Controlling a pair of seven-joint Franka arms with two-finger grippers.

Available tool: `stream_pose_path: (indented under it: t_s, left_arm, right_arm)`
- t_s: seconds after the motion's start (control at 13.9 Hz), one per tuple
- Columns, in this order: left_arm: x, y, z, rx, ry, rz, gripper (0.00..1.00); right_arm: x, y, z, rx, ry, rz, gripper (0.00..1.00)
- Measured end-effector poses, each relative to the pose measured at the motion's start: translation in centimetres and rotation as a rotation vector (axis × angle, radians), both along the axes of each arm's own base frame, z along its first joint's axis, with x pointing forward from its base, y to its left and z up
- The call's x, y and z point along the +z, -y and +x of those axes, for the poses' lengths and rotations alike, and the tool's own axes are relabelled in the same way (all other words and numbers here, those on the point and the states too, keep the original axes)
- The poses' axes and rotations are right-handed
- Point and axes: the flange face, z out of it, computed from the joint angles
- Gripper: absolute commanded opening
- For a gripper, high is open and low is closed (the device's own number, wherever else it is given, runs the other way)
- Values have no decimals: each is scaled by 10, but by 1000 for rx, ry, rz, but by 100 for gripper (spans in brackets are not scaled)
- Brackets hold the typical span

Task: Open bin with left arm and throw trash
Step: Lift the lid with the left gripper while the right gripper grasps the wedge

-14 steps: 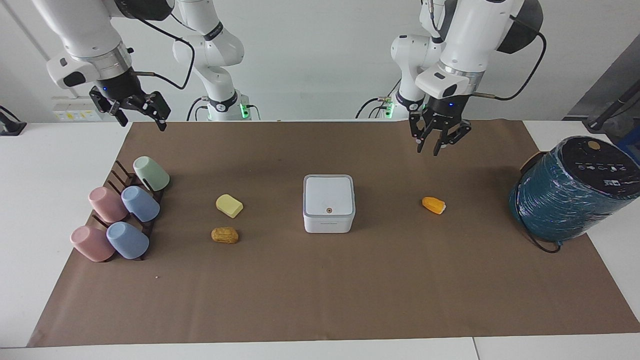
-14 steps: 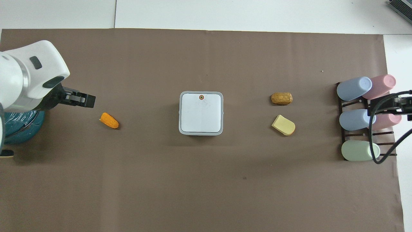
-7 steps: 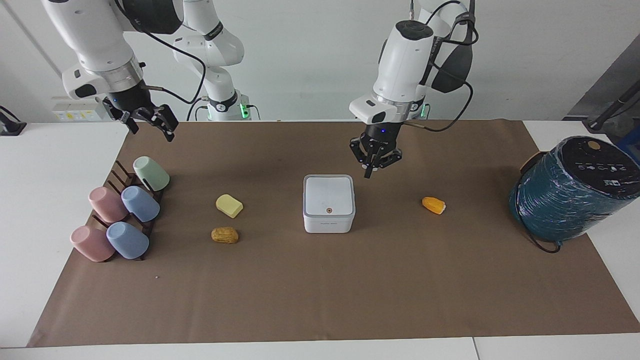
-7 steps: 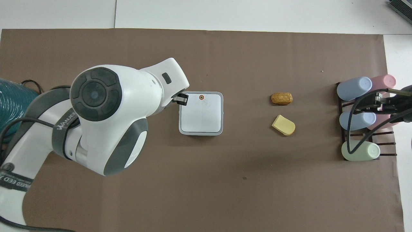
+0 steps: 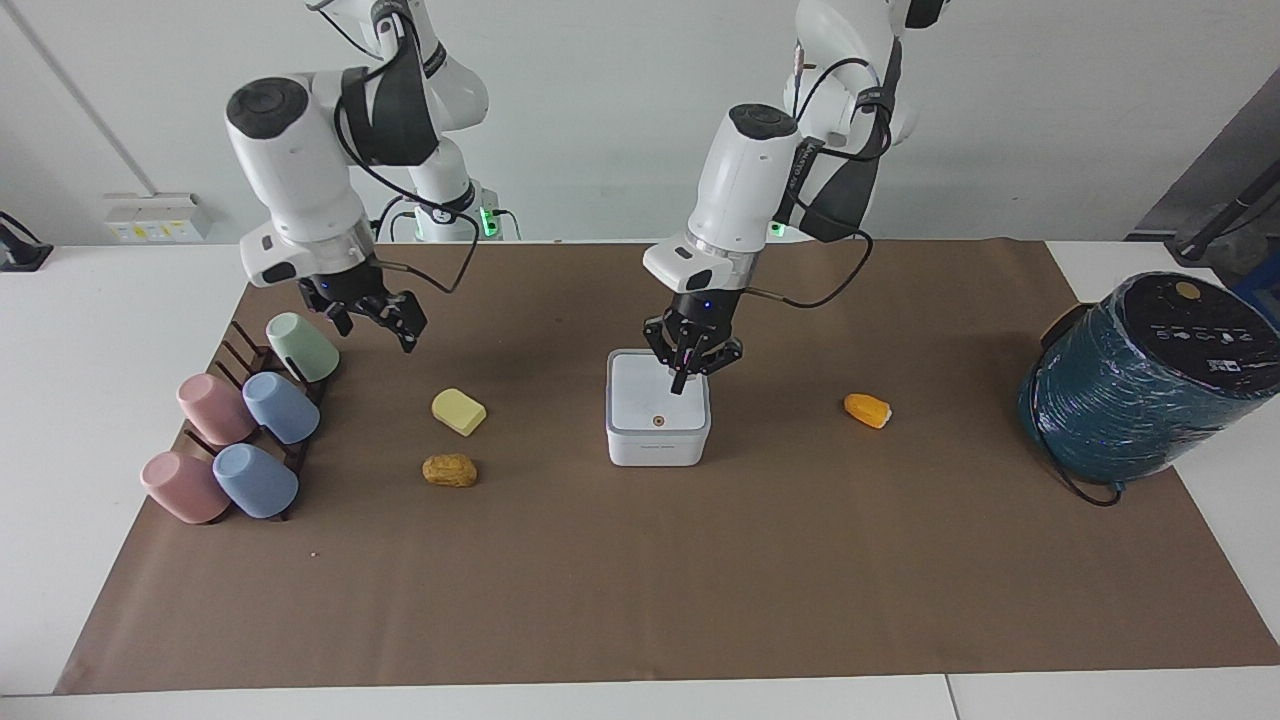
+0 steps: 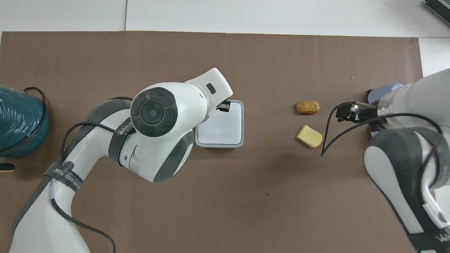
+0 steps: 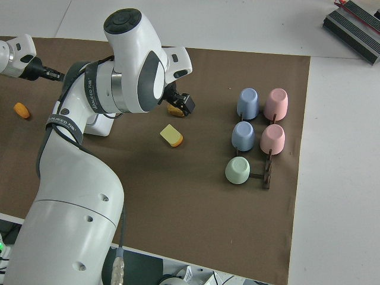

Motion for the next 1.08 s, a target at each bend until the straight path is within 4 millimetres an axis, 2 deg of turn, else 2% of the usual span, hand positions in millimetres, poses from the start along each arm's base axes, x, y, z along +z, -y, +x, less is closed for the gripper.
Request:
stream_pose_path:
  t_s: [0.22, 0.36, 0.5, 0.65, 0.93, 1.08]
  left_arm:
    - [-32, 6, 10, 4, -1, 0, 0]
    - [-47, 8, 12, 4, -8, 4, 0]
    - [-62, 13, 11, -3, -25, 16, 0]
    - [-64, 17, 9, -8, -24, 16, 0]
    - [-63, 17, 8, -11, -26, 18, 0]
    - [-48, 14, 3, -12, -43, 30, 0]
  right_arm:
    - [-63, -26, 15, -32, 18, 3, 100]
    - [-101, -25, 15, -44, 20, 3, 100]
    - [-136, -18, 4, -58, 20, 4, 100]
    - [-152, -15, -4, -87, 40, 10, 100]
    - [-157, -15, -10, -120, 54, 17, 100]
    - [-160, -17, -11, -142, 71, 45, 100]
